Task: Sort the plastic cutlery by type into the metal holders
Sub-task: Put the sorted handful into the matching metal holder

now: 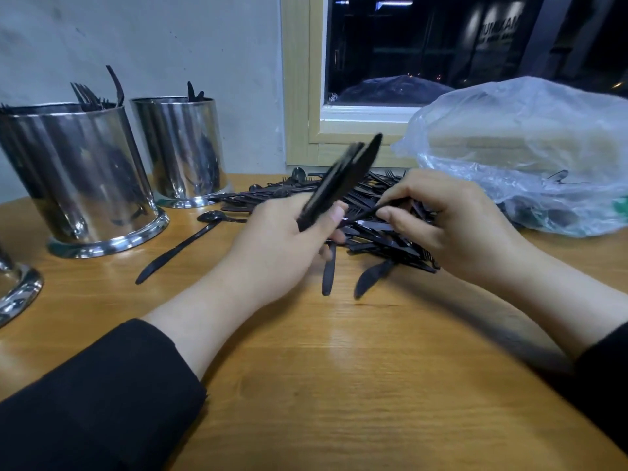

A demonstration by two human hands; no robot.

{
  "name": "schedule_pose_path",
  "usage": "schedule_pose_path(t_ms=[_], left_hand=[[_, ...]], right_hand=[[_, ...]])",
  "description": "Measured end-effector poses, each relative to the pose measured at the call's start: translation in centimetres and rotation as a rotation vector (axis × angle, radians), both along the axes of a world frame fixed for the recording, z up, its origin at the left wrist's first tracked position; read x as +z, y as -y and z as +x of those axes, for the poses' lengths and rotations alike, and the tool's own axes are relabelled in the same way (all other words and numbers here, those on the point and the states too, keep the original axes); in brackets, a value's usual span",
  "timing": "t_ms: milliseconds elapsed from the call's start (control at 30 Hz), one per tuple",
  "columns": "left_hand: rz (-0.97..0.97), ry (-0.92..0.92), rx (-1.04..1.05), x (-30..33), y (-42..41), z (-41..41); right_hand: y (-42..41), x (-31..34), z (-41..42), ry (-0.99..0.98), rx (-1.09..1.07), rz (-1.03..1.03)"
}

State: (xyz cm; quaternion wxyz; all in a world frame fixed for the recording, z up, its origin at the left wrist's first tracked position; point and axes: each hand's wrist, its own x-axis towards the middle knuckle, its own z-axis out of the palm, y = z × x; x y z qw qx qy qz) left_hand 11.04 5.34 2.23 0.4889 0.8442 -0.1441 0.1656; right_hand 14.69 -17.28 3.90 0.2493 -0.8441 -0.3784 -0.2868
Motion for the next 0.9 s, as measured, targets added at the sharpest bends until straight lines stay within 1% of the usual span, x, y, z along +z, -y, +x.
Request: schedule_pose_path(t_ms=[33, 67, 133, 167, 200, 233, 300, 367, 433, 500, 633, 767, 833, 900], left_hand=[[0.038, -0.019, -0.04, -0.1, 0.3, -0.1], [0.062, -0.011, -0.025, -0.2, 0.5, -0.1], [0.019, 0.031, 0.051, -0.5, 0.5, 0.2], [-0.04, 0.051, 0.086, -0.6, 0.3, 0.4], [-0.113, 0.066, 0.111, -0.5, 0.2, 0.5], [-0.17, 0.088, 0.13, -0.5, 0.1, 0.6], [-0.205, 0.106, 0.14, -0.4, 0.1, 0.5], [-0.204, 0.011, 0.084, -0.6, 0.2, 0.5], [-0.179, -0.112, 0.019, -1.0, 0.3, 0.6], [-0.146, -0.17, 0.002, -1.3, 0.2, 0.7], [-0.274, -0.226, 0.032, -1.2, 0.1, 0.8], [-0.344, -0.235, 0.026, -1.2, 0.0, 0.8], [-0.348, -0.211, 0.024, -1.0, 0.0, 0.6], [-0.341, -0.184, 0.028, -0.8, 0.1, 0.5]], right_hand=[[-0.1, 0.0, -0.2, -0.042, 0.001, 0.052], [-0.2, -0.1, -0.2, -0.1, -0.009, 0.115], [0.1, -0.2, 0.0, -0.204, -0.052, 0.174], [0.4, -0.2, 0.3, -0.229, -0.071, 0.129], [0.8, -0.3, 0.5, -0.244, -0.079, 0.04], [1.0, -0.3, 0.7, -0.261, -0.072, -0.081], [1.1, -0.5, 0.8, -0.298, -0.03, -0.339], [1.0, -0.9, 0.9, -0.31, -0.023, -0.52], [0.8, -1.3, 0.9, -0.311, -0.046, -0.583], [0.6, -1.5, 0.9, -0.308, -0.049, -0.585], [0.4, -1.8, 0.8, -0.29, 0.012, -0.525], [0.2, -1.6, 0.6, -0.347, 0.093, -0.419], [0.0, -1.4, 0.4, -0.302, 0.128, -0.34], [-0.2, -0.8, -0.1, -0.257, 0.159, -0.187]])
